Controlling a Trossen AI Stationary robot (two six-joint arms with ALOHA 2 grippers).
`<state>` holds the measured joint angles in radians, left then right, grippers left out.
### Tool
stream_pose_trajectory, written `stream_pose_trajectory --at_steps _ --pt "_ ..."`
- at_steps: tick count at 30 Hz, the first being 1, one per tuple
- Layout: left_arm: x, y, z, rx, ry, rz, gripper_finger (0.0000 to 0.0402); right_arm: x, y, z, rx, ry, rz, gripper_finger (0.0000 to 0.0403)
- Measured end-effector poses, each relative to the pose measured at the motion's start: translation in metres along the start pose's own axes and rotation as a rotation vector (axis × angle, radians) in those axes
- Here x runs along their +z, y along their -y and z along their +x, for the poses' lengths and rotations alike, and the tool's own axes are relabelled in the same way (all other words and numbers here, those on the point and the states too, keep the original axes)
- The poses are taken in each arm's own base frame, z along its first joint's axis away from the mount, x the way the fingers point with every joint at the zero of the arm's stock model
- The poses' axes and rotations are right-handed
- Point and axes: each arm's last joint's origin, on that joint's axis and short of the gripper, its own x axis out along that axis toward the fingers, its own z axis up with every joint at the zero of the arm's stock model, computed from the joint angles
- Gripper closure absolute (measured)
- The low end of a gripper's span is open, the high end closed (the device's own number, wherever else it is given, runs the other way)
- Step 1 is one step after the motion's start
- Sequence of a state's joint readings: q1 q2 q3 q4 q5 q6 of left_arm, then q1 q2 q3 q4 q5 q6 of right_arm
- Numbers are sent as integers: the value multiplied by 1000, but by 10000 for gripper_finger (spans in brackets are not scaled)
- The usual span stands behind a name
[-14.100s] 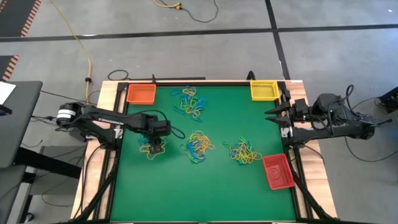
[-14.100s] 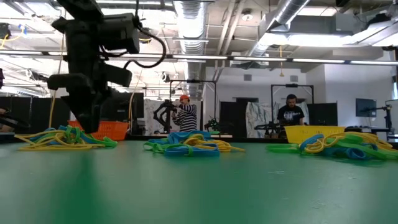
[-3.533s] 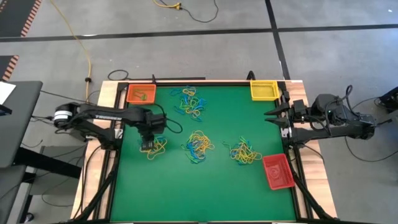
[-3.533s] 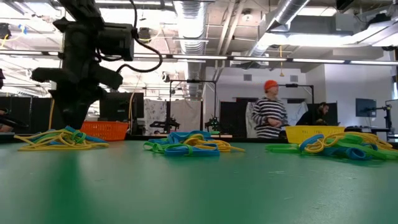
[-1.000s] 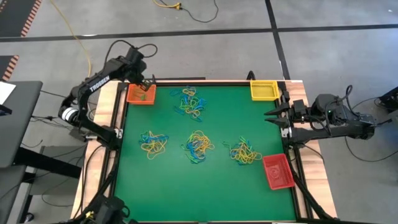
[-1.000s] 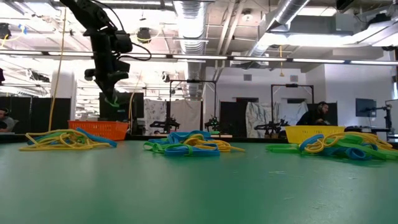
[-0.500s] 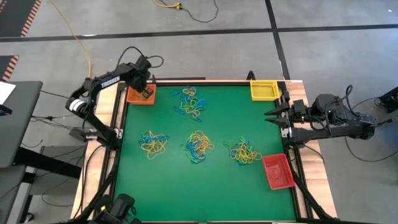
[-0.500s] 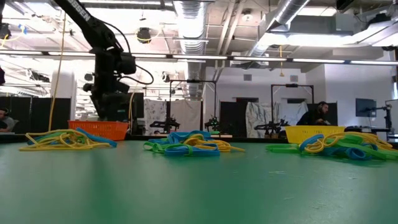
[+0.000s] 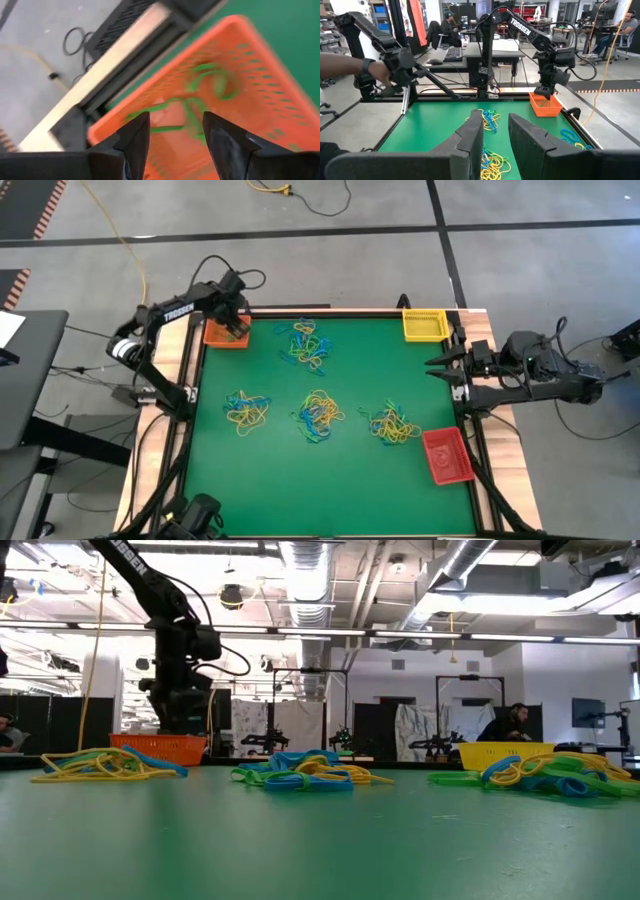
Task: Sort rubber bands into baskets
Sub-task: Put the green rubber band into the orange bin
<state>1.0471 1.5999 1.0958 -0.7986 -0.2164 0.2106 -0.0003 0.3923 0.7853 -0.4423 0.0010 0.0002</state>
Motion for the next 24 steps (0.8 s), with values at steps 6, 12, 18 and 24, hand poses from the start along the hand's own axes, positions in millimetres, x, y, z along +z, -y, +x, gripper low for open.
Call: stream_pose_trajectory --at_steps 6,12,18,24 --pt "1 22 -22 -74 85 86 226 0 0 0 0 0 0 275" --pt "-10 52 -66 -121 206 226 226 0 0 0 0 0 0 275" --pt "-42 85 -106 -268 202 370 226 0 0 0 0 0 0 275" --pt "-70 116 -124 -314 111 476 226 0 0 0 0 0 0 275"
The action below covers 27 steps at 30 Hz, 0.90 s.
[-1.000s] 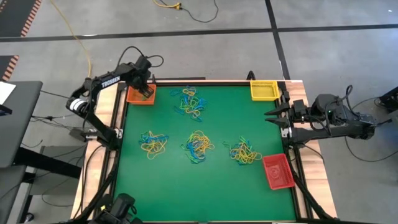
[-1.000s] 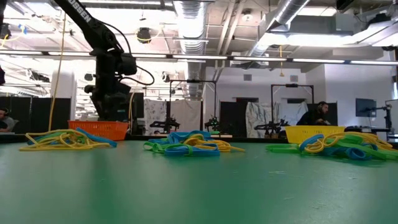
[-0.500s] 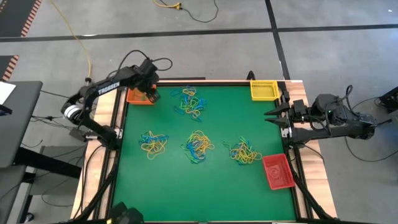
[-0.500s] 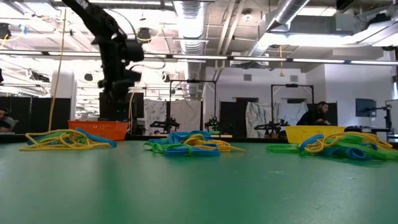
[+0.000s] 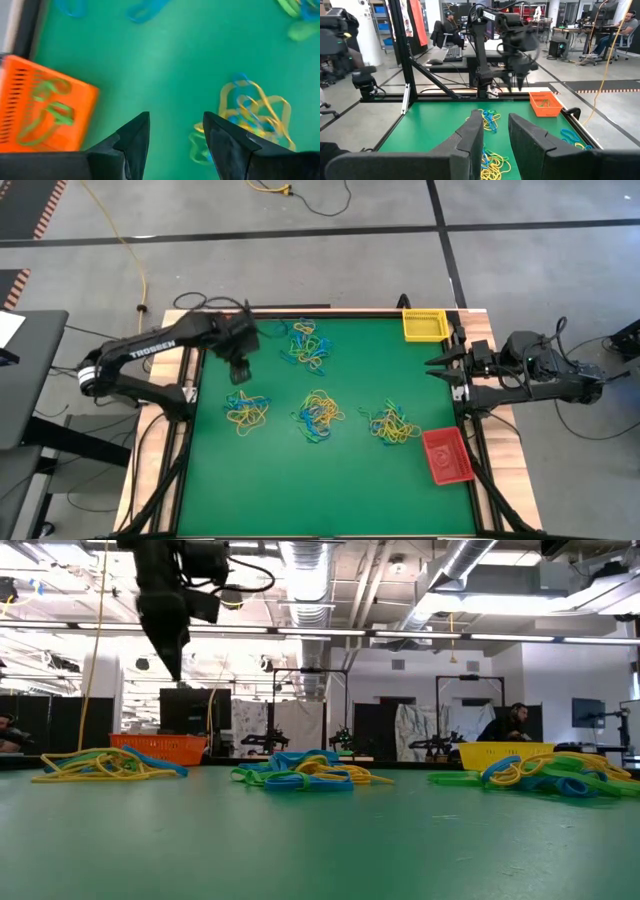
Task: Sort rubber bands into baskets
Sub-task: Put the green rubber band into the orange bin
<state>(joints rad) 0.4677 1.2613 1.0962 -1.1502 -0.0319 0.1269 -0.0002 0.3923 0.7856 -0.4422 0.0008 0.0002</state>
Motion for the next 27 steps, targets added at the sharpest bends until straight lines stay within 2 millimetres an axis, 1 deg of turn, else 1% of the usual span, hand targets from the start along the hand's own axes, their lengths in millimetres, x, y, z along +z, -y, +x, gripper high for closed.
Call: stream_pose_trajectory --at_steps 4,9,13,16,19,23,27 --pt "5 25 -1 -32 40 67 226 0 0 0 0 0 0 275" --pt "21 54 -3 -87 233 175 226 0 0 0 0 0 0 275" --pt "26 72 7 -116 346 238 226 0 0 0 0 0 0 275" --pt "28 84 24 -132 366 268 226 0 0 0 0 1 0 275" --pt "29 94 46 -155 314 296 226 0 0 0 0 1 0 275" --pt "31 108 81 -167 228 330 226 0 0 0 0 0 0 275" --pt "34 119 110 -146 168 375 226 0 0 0 0 0 0 275"
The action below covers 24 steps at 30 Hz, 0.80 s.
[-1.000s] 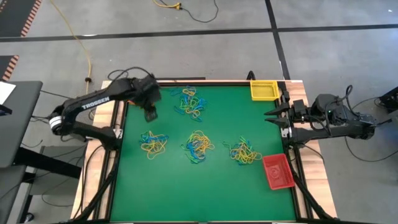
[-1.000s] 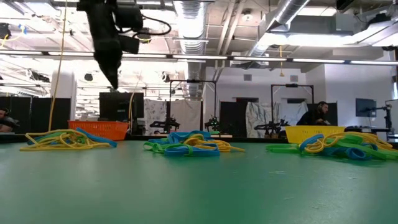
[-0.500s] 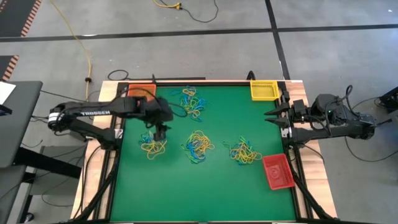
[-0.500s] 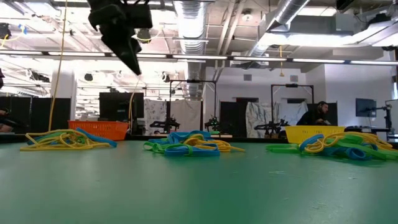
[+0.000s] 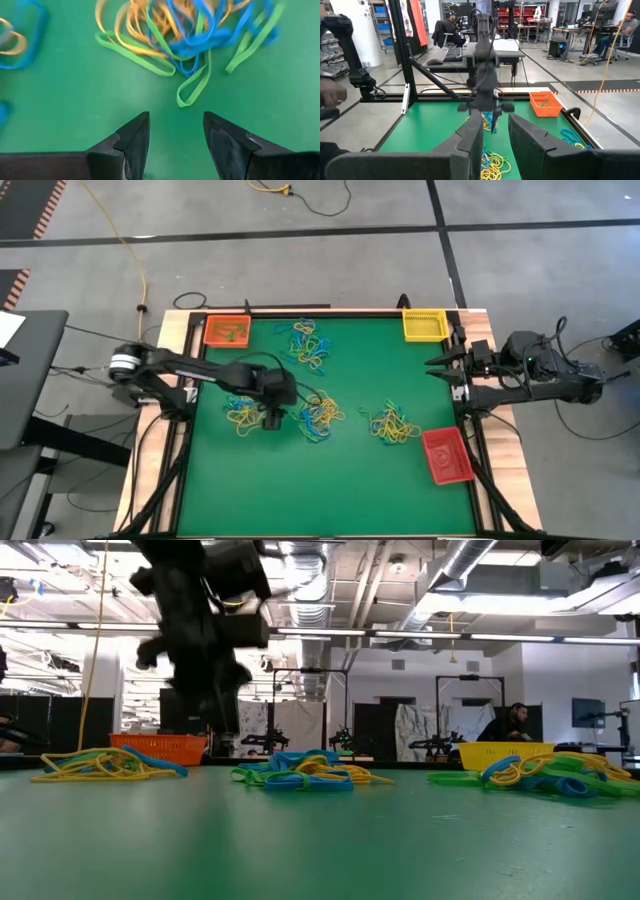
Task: Sort rubber bands into baskets
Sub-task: Put the green rubber band into the orange bin
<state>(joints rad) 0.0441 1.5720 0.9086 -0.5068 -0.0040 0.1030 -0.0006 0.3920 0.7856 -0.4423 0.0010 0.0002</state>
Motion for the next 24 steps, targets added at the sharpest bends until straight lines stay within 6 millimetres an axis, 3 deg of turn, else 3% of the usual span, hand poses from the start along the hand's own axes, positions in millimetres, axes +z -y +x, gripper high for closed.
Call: stream_pose_trajectory --at_steps 8,19,24 --pt "-1 8 37 -76 -61 19 226 0 0 0 0 0 0 275" --pt "7 9 39 -87 18 1 230 0 0 0 0 0 0 275" --pt "7 8 41 -84 15 1 277 0 0 0 0 -1 0 275"
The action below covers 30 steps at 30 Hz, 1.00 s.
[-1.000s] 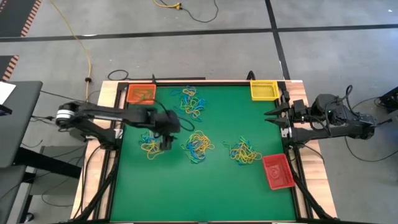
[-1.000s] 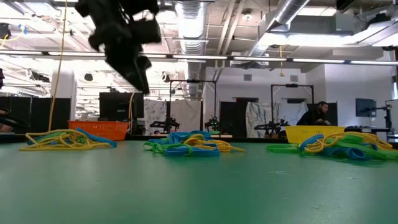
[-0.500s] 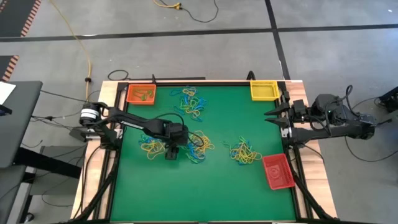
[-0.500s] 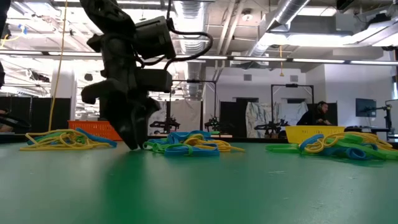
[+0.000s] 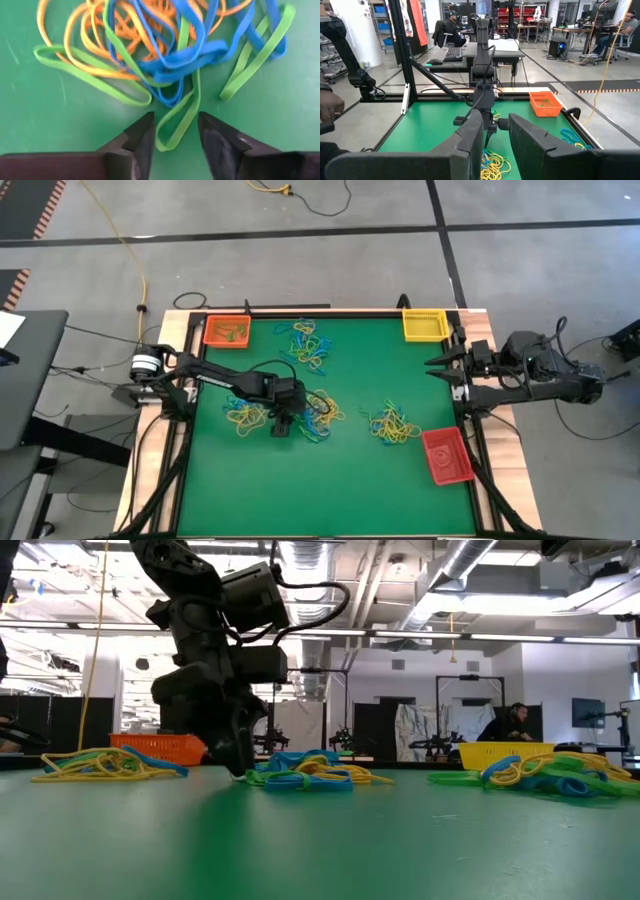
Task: Sort rubber bands into baskets
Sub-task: Put the green rubber band into the orange bin
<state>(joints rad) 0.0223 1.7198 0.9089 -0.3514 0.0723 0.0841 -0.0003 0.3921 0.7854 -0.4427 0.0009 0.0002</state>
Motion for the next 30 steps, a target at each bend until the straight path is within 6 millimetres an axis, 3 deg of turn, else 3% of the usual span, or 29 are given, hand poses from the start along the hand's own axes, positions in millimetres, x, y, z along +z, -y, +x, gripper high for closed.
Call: stream_pose_trajectory --at_steps 10,19,25,30 --pt "-4 0 0 3 -43 3 389 0 0 0 0 0 0 275" --pt "-3 -2 -8 108 -116 45 401 0 0 0 0 0 0 275" --pt "14 -9 -41 288 -180 101 401 0 0 0 0 0 0 275" --pt "26 -22 -84 440 -177 106 401 0 0 0 0 -3 0 275"
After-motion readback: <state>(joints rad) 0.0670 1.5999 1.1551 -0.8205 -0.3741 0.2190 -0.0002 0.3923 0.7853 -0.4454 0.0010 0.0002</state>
